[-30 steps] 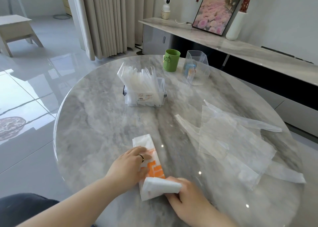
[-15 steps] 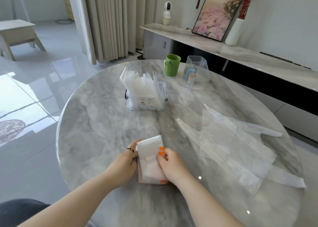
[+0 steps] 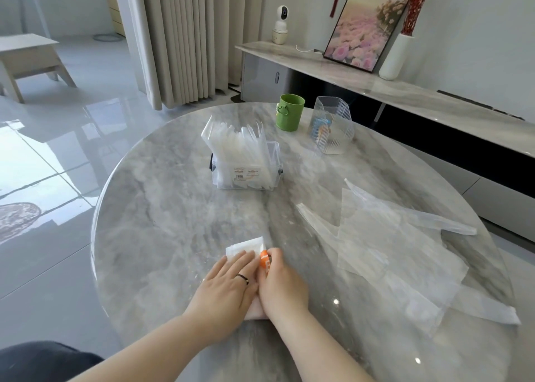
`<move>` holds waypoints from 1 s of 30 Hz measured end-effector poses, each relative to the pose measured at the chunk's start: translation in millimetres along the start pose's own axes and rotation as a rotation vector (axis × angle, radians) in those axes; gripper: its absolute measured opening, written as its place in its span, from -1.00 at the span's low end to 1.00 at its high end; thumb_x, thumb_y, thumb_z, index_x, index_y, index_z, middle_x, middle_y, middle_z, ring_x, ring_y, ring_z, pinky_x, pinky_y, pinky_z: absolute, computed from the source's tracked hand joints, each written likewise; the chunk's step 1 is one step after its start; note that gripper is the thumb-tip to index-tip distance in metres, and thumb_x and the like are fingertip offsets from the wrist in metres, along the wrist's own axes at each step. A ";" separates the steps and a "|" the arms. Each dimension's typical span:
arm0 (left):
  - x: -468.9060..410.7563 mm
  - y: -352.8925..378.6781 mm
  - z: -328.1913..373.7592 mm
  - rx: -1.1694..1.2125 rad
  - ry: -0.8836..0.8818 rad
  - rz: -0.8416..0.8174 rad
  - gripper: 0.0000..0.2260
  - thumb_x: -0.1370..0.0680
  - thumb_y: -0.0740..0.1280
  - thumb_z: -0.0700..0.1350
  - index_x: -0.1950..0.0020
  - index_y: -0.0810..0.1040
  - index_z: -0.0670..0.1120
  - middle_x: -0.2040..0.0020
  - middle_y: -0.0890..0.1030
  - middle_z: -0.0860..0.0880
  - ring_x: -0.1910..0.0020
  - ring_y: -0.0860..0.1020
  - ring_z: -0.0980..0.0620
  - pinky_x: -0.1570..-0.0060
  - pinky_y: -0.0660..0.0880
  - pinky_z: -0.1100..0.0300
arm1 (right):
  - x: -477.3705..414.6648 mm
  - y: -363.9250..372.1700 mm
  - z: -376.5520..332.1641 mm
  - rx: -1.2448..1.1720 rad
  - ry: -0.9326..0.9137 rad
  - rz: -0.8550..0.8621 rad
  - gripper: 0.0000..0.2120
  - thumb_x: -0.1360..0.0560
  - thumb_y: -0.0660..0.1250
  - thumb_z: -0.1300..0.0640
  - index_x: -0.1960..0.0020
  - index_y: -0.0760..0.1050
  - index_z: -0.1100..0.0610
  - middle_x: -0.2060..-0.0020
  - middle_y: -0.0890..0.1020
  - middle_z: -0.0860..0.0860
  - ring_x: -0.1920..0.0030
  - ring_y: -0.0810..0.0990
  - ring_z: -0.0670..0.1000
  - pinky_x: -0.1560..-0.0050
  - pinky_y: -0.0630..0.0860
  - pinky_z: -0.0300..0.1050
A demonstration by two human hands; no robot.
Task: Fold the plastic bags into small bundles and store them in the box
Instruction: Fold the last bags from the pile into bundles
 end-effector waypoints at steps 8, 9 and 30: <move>-1.5 19.5 -3.1 -0.160 0.062 -0.078 -0.37 -0.62 -0.26 0.02 -0.10 0.63 -0.01 -0.07 0.65 -0.02 -0.16 0.56 0.00 -0.33 -0.03 0.18 | 13.7 7.3 1.7 0.156 -0.215 0.349 -0.66 -0.38 0.21 0.06 -0.16 0.34 -0.01 0.03 0.65 -0.06 0.13 0.54 -0.03 0.20 0.50 -0.21; -2.4 18.0 -3.3 -0.168 0.062 -0.068 -0.37 -0.62 -0.26 0.04 -0.10 0.63 0.00 -0.07 0.65 -0.03 -0.14 0.58 0.00 -0.33 -0.02 0.18 | 18.3 10.7 2.0 0.160 -0.270 0.364 -0.71 -0.41 0.12 0.06 -0.12 0.39 0.00 0.03 0.67 -0.05 0.08 0.48 -0.03 0.11 0.46 -0.20; -35.2 -35.7 -13.3 0.285 -0.172 0.048 -0.54 -0.59 0.17 0.00 -0.47 0.16 0.02 -0.45 0.20 0.08 -0.43 0.16 0.05 -0.38 0.07 0.25 | 42.6 28.6 43.2 0.367 -0.149 0.162 -0.52 -0.28 0.06 -0.15 -0.14 0.34 0.01 -0.01 0.68 0.01 -0.14 0.37 0.04 -0.35 -0.07 -0.04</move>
Point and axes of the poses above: each hand's wrist, its own x-axis away from the middle knuckle, its own y-axis out of the palm, z = x × y, the point moved 7 cm from there along -x, towards the middle knuckle
